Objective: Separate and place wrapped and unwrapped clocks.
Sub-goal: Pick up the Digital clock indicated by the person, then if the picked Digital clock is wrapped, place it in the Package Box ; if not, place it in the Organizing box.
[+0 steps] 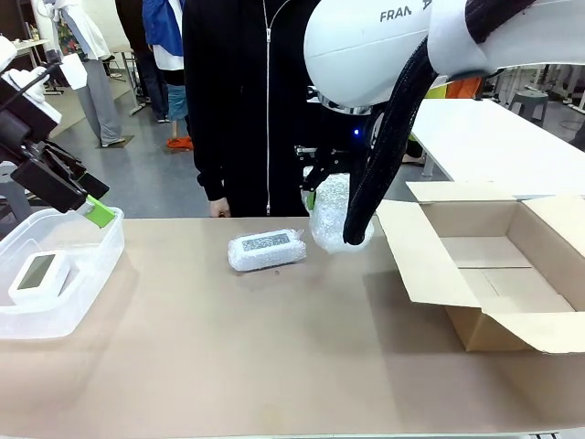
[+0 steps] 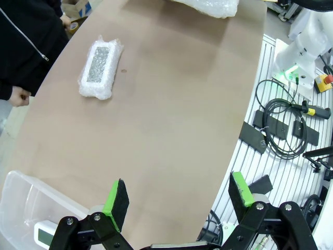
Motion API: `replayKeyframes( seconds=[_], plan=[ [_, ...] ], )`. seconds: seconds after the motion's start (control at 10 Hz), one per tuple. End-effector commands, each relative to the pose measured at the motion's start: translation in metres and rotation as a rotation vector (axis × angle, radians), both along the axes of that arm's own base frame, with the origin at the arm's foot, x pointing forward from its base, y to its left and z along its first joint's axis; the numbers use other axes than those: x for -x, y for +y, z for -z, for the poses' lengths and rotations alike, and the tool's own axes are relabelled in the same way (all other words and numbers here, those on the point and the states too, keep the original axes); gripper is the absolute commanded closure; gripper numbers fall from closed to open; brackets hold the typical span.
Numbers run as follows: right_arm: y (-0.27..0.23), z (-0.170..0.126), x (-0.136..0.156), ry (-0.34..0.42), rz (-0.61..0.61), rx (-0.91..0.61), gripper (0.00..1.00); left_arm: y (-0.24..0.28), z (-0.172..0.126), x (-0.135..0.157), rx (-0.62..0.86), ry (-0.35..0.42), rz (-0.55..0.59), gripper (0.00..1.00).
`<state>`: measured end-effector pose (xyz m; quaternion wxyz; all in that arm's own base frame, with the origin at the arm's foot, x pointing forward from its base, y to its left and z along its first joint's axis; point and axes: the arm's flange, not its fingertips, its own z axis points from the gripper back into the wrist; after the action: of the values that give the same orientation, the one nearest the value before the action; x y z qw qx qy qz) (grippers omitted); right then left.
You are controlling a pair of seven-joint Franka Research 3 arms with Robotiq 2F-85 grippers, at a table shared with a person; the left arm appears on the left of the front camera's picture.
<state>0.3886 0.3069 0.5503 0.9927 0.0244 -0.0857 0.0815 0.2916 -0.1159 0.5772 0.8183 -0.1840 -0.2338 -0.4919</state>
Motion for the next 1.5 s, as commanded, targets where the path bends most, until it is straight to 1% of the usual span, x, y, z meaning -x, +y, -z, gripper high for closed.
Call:
replayKeyframes(
  seconds=[0.0, 1.4],
  plan=[
    [0.0006, -0.0021, -0.0011, 0.008, -0.004, -0.001, 0.77, -0.0014, -0.0012, -0.0008, -0.008, -0.002, -0.01, 0.0],
    [0.0006, -0.0021, -0.0011, 0.008, -0.004, -0.001, 0.77, -0.0014, -0.0012, -0.0008, -0.008, -0.002, -0.01, 0.0]
  ],
)
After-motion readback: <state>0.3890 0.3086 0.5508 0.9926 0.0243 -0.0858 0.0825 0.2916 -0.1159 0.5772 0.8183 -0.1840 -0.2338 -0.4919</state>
